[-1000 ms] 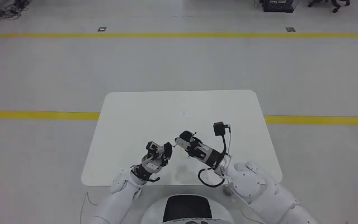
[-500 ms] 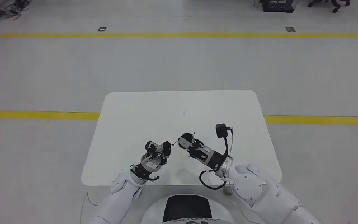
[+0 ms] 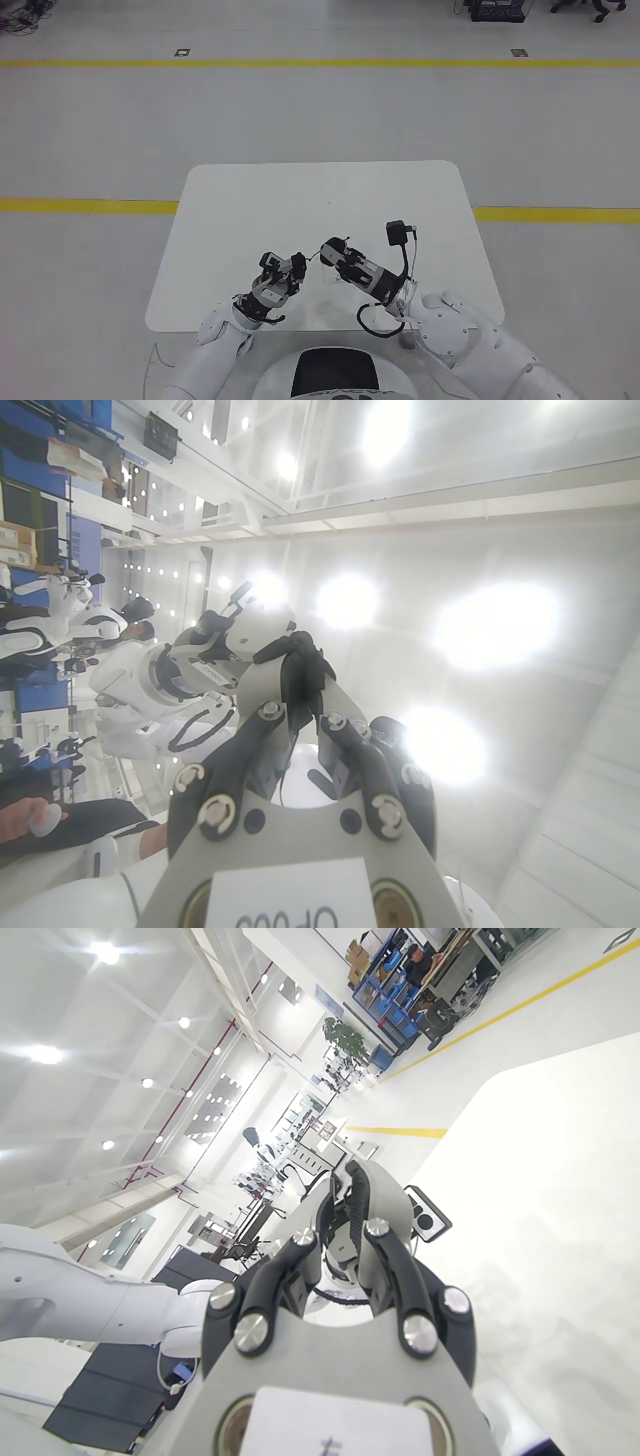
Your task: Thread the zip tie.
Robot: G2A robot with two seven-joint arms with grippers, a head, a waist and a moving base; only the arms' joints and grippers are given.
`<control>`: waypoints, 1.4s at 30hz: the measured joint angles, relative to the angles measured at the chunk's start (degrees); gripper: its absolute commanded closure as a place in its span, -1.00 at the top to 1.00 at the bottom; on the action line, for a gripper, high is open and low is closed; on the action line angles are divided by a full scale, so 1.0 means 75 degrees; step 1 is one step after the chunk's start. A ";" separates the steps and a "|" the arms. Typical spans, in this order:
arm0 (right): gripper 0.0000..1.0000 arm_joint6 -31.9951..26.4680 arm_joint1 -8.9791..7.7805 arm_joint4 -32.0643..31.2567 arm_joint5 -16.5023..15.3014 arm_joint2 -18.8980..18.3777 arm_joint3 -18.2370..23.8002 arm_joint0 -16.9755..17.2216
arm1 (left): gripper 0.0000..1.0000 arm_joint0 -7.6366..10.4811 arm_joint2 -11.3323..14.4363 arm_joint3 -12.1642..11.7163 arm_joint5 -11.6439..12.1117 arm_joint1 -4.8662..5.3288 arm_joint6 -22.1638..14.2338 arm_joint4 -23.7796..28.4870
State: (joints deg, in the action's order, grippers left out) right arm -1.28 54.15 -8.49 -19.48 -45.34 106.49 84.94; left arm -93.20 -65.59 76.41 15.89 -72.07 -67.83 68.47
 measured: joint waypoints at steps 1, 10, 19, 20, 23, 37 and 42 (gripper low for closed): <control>-0.92 0.0020 -0.0009 0.0001 0.0000 0.0021 -0.0003 -0.0016 | -1.00 0.0000 0.0002 0.0000 -0.0001 0.0002 0.0000 0.0001; -0.96 0.0149 -0.0077 0.0013 0.0000 0.0162 -0.0023 -0.0120 | -1.00 0.0013 0.0027 -0.0009 -0.0002 0.0011 0.0003 0.0005; -1.00 0.0245 -0.0143 0.0019 0.0000 0.0274 -0.0056 -0.0204 | -1.00 0.0026 0.0051 -0.0031 0.0024 0.0019 0.0013 0.0010; -1.00 0.0251 -0.0149 0.0019 0.0000 0.0285 -0.0060 -0.0212 | -1.00 0.0027 0.0053 -0.0033 0.0025 0.0020 0.0013 0.0011; -1.00 0.0269 -0.0169 0.0017 0.0000 0.0320 -0.0069 -0.0242 | -1.00 0.0031 0.0057 -0.0037 0.0033 0.0023 0.0017 0.0008; -1.00 0.0321 -0.0264 -0.0179 0.0000 0.0520 -0.0152 -0.0402 | -1.00 0.0065 0.0099 -0.0052 0.0078 0.0041 0.0078 -0.0110; -1.00 0.0380 -0.0285 -0.0197 0.0000 0.0617 -0.0200 -0.0458 | -1.00 0.0088 0.0118 -0.0068 0.0072 0.0043 0.0087 -0.0103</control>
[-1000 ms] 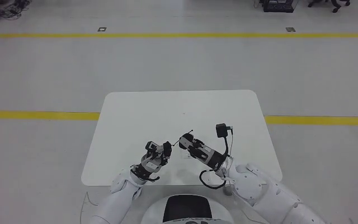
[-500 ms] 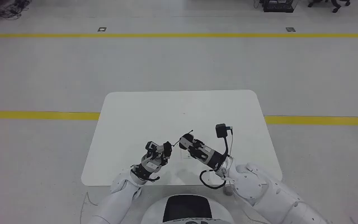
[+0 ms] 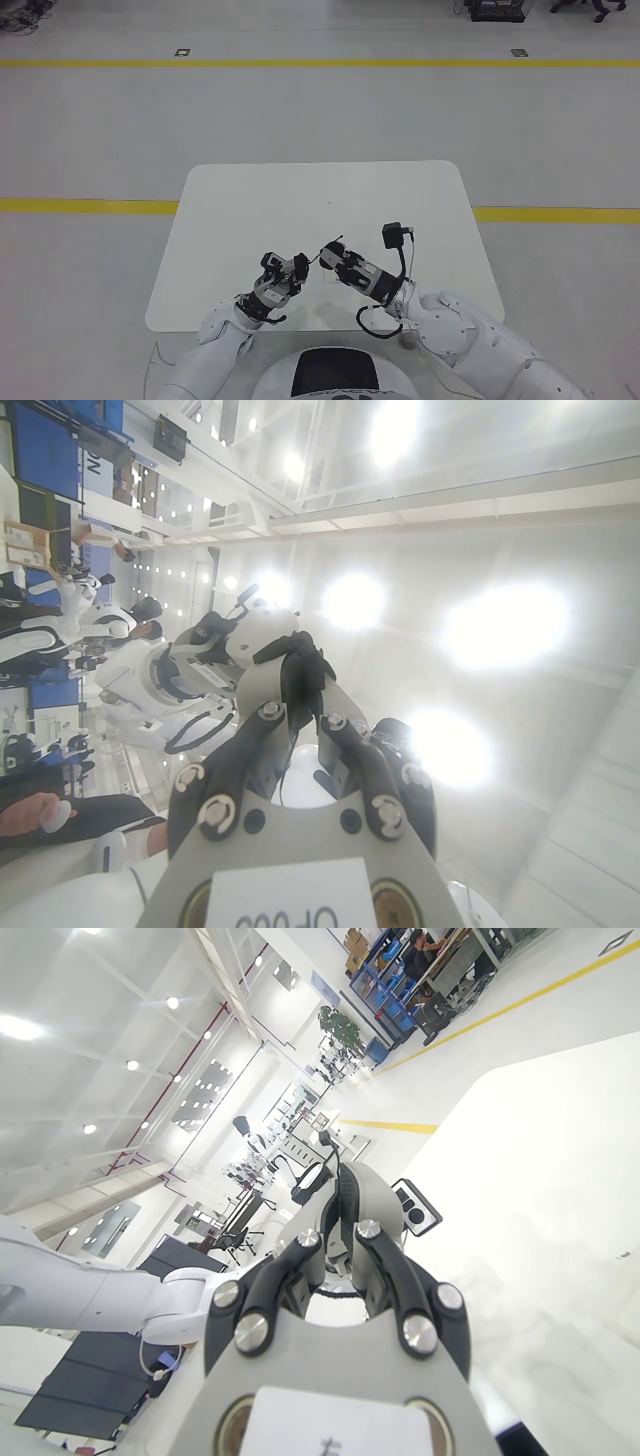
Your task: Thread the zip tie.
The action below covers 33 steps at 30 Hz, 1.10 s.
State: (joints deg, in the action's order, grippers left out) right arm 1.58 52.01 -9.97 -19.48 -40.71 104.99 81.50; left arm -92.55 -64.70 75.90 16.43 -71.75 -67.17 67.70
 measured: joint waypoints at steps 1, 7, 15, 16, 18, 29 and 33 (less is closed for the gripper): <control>-1.00 0.0005 -0.0004 0.0007 0.0000 0.0024 -0.0017 -0.0015 | -1.00 0.0007 0.0003 -0.0007 0.0001 0.0000 0.0005 0.0008; -1.00 0.0009 -0.0023 0.0042 0.0000 0.0130 -0.0113 -0.0090 | -1.00 0.0031 0.0009 -0.0029 0.0035 0.0000 0.0003 0.0067; -1.00 0.0085 -0.0036 0.0214 0.0000 0.0212 -0.0142 -0.0127 | -1.00 0.0045 0.0032 -0.0053 0.0049 0.0001 -0.0013 0.0089; -1.00 0.0107 -0.0034 0.0255 0.0000 0.0222 -0.0137 -0.0130 | -1.00 0.0049 0.0043 -0.0060 0.0044 0.0001 -0.0014 0.0082; -1.00 0.0145 -0.0030 0.0287 0.0000 0.0236 -0.0137 -0.0139 | -1.00 0.0055 0.0055 -0.0069 0.0036 0.0001 -0.0014 0.0081; -1.00 0.0097 0.0036 0.0384 0.0000 0.0447 -0.0217 -0.0235 | -1.00 0.0061 0.0104 -0.0070 0.0056 0.0000 -0.0026 0.0100; -1.00 0.0116 0.0060 0.0396 0.0000 0.0488 -0.0249 -0.0266 | -1.00 0.0060 0.0118 -0.0072 0.0060 0.0001 -0.0033 0.0103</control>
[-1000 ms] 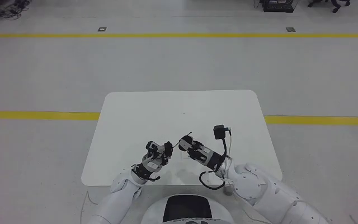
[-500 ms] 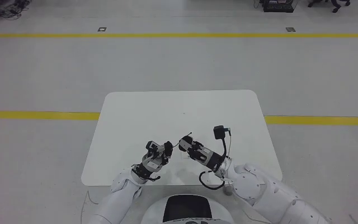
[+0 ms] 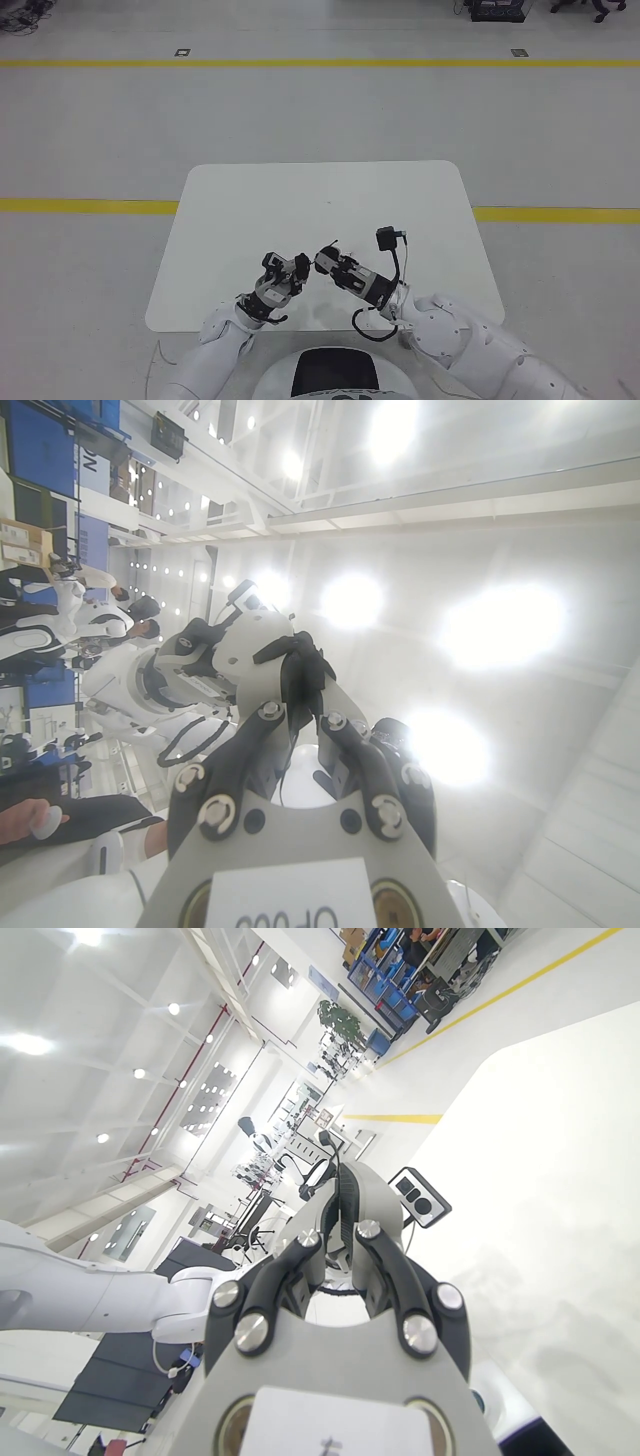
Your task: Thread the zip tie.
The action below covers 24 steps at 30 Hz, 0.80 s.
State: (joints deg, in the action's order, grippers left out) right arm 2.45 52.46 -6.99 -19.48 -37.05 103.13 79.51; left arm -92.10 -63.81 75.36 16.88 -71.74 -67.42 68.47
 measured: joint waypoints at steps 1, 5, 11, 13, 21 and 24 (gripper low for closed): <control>-1.00 0.0042 0.0002 -0.0003 0.0000 -0.0004 -0.0001 0.0002 | -1.00 -0.0005 0.0001 0.0000 0.0004 0.0001 -0.0003 0.0001; -1.00 0.0205 -0.0007 -0.0050 0.0000 -0.0057 0.0042 0.0033 | -1.00 -0.0027 -0.0007 0.0011 0.0009 0.0010 -0.0013 -0.0001; -1.00 0.0278 -0.0033 -0.0084 0.0000 -0.0112 0.0153 0.0053 | -1.00 -0.0055 -0.0019 0.0034 -0.0035 0.0024 -0.0020 0.0003; -1.00 0.0248 -0.0039 -0.0086 0.0000 -0.0110 0.0166 0.0043 | -1.00 -0.0062 -0.0021 0.0037 -0.0057 0.0029 -0.0029 0.0006; -1.00 0.0040 -0.0028 0.0021 0.0000 -0.0041 0.0093 -0.0020 | -1.00 -0.0065 -0.0027 0.0042 -0.0136 0.0050 -0.0059 -0.0032; -1.00 0.0005 -0.0011 0.0062 0.0000 -0.0006 0.0063 -0.0036 | -1.00 -0.0061 -0.0024 0.0043 -0.0141 0.0053 -0.0074 -0.0020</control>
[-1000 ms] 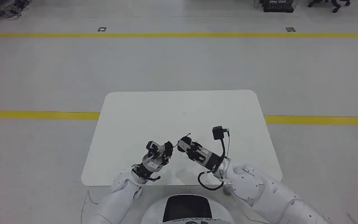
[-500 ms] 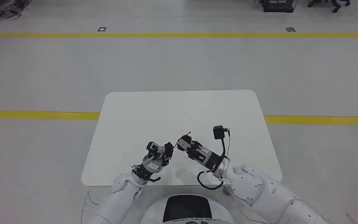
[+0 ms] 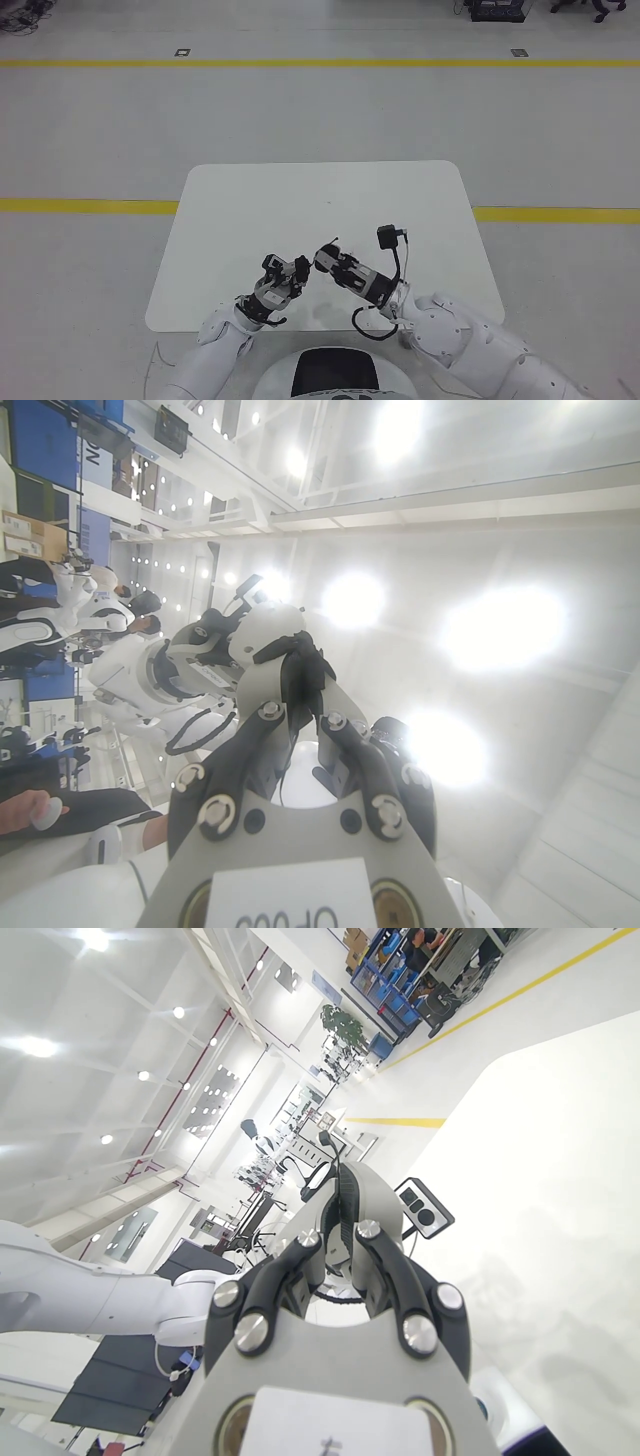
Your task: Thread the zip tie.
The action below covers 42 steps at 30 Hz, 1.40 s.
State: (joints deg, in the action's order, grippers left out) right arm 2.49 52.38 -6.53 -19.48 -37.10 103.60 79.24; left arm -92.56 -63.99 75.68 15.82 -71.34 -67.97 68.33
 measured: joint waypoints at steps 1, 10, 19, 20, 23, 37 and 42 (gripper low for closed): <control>-1.00 0.0001 0.0007 0.0010 0.0000 0.0009 -0.0008 -0.0004 | -1.00 0.0002 0.0003 0.0000 -0.0001 0.0001 -0.0003 0.0006; -1.00 0.0076 0.0038 0.0011 0.0000 0.0029 -0.0029 0.0007 | -1.00 0.0013 0.0042 -0.0001 -0.0032 0.0000 -0.0040 0.0084; -1.00 0.0178 0.0028 -0.0059 0.0000 0.0007 0.0101 0.0013 | -1.00 0.0009 0.0097 -0.0013 -0.0080 0.0007 -0.0040 0.0046; -1.00 0.0170 0.0026 -0.0052 0.0000 0.0007 0.0103 0.0010 | -1.00 0.0011 0.0099 -0.0016 -0.0084 0.0009 -0.0040 0.0031; -1.00 0.0129 0.0024 -0.0024 0.0000 0.0011 0.0113 -0.0005 | -1.00 0.0013 0.0104 -0.0020 -0.0094 0.0016 -0.0035 -0.0006; -1.00 -0.0023 0.0046 0.0138 0.0000 0.0023 0.0031 0.0011 | -1.00 0.0045 0.0118 -0.0020 -0.0030 0.0019 -0.0037 0.0091; -0.24 0.0017 0.0028 0.0104 0.0000 -0.0058 0.0068 0.0061 | -1.00 0.0049 0.0120 -0.0028 0.0002 0.0020 -0.0028 0.0099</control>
State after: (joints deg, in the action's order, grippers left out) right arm 2.61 52.59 -5.75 -19.48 -37.53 104.11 79.70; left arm -92.19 -63.09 75.47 15.83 -71.19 -68.19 69.07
